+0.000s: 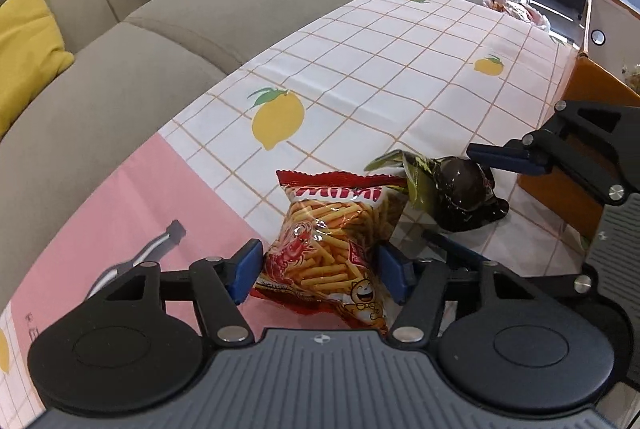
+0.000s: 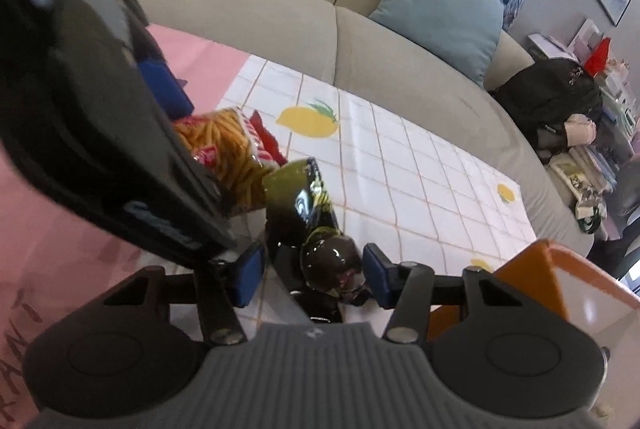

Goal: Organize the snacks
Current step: 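Move the left tool to the red spicy-strip bag while the right tool reaches the dark candy, then grasp the red Mimi bag with the left tool while the right tool grasps the dark candy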

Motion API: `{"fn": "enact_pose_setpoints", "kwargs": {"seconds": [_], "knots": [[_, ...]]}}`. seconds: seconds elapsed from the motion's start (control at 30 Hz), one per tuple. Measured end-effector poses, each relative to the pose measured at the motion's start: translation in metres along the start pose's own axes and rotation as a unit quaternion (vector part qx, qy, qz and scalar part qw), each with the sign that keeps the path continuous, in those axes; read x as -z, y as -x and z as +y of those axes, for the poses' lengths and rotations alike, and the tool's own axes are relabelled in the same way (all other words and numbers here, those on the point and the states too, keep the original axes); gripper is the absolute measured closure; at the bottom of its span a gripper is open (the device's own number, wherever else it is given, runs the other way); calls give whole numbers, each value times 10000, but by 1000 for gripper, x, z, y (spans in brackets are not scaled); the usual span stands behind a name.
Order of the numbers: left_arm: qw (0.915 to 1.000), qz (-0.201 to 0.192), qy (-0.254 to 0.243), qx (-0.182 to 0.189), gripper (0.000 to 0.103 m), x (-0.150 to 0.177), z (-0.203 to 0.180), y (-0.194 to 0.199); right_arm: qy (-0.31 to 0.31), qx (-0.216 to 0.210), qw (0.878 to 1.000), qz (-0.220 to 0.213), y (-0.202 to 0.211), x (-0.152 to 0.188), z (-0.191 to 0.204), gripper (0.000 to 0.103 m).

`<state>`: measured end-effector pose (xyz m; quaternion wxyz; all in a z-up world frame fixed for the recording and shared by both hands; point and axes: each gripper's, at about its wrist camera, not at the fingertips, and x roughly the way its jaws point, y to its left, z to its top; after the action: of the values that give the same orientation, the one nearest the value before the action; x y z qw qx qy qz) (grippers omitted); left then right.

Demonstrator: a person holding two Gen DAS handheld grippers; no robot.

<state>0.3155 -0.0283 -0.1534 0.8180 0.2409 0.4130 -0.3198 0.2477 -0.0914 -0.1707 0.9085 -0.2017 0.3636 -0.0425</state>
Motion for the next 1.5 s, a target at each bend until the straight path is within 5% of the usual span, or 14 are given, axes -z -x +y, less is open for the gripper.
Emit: {"fn": "enact_pose_setpoints", "kwargs": {"seconds": [0.1,0.27,0.57,0.77,0.9,1.1,1.23,1.33,1.5], "knots": [[9996,159,235,21,45,3,1,3,-13,76,10000,-14,2,2,0,57],[9959,324,824,-178,49,17,-6,16,-80,-114,9999,-28,15,8,-1,61],[9751,577,2121,-298,54,67,-35,66,-363,-753,9964,114,68,30,-6,68],[9706,620,2280,-456,55,93,-76,104,67,-860,9962,111,117,62,-4,74],[9708,714,2224,-552,55,105,-99,119,404,-669,9969,88,143,84,0,89],[9690,802,2211,-758,55,121,-118,125,514,-868,9946,258,143,100,6,101],[9657,735,2351,-818,54,127,-118,128,625,-884,9939,195,151,104,9,94],[9640,723,2405,-872,51,128,-116,127,431,-995,9941,-13,160,102,3,68],[9662,663,2318,-912,44,128,-118,124,460,-845,9953,-109,150,103,5,59]]}}
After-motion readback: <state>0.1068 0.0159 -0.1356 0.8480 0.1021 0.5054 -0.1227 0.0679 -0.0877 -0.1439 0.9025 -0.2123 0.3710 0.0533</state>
